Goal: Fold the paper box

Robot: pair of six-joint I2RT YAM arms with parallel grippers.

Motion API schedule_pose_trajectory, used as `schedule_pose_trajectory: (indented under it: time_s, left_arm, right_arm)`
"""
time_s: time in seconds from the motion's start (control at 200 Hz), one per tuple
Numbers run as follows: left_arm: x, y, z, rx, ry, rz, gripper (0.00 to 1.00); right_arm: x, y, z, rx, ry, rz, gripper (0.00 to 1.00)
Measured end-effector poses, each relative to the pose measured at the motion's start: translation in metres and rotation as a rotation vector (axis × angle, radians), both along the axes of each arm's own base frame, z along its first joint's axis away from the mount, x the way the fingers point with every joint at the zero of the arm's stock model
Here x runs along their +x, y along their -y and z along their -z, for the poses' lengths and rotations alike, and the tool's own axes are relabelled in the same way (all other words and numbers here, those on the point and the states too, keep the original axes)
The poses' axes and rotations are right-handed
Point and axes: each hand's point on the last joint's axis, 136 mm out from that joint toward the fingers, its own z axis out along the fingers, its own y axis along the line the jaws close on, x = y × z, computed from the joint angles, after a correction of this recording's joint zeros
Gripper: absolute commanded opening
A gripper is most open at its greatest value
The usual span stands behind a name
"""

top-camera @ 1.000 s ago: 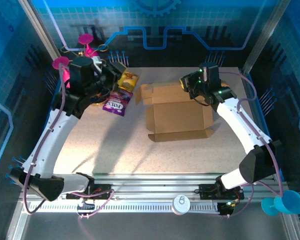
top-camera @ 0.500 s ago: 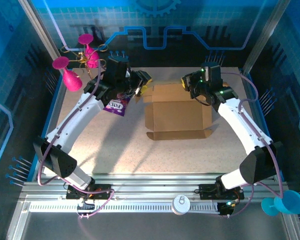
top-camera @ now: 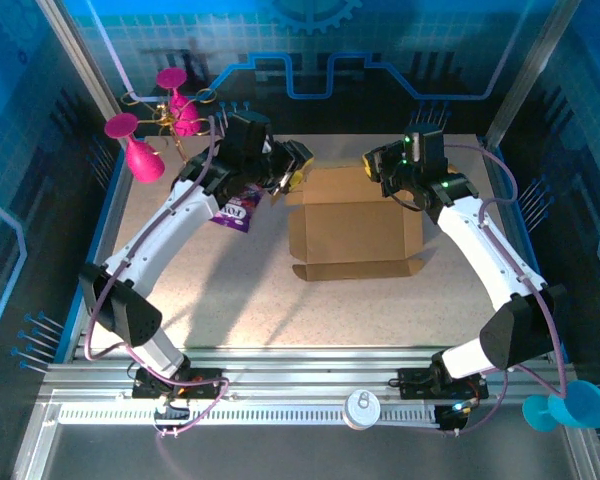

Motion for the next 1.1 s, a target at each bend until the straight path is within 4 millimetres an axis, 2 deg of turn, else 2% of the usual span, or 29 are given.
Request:
schedule_pose_trajectory:
  time_s: [0.23, 0.545, 0.685, 0.971, 1.031, 1.096]
  left_arm:
    - [-0.003, 0.005, -0.010, 0.001, 0.030, 0.022, 0.51]
    - [0.000, 0.008, -0.001, 0.006, 0.008, 0.030, 0.51]
    - [0.002, 0.011, 0.002, -0.001, -0.001, 0.034, 0.47]
    - [0.010, 0.017, 0.009, -0.020, -0.012, 0.029, 0.33]
    - [0.011, 0.018, 0.010, -0.023, -0.016, 0.026, 0.26]
    - [0.012, 0.019, 0.011, -0.027, -0.022, 0.021, 0.13]
  right_arm:
    - [-0.002, 0.000, 0.006, -0.001, -0.013, -0.003, 0.00]
    - [-0.002, 0.000, 0.009, 0.004, -0.021, 0.000, 0.00]
    - [-0.002, -0.001, 0.009, 0.015, -0.024, 0.003, 0.00]
    - [0.001, -0.002, 0.007, 0.030, -0.013, 0.009, 0.00]
    - [0.001, -0.002, 0.006, 0.031, -0.010, 0.010, 0.00]
    - [0.001, -0.002, 0.006, 0.033, -0.012, 0.011, 0.00]
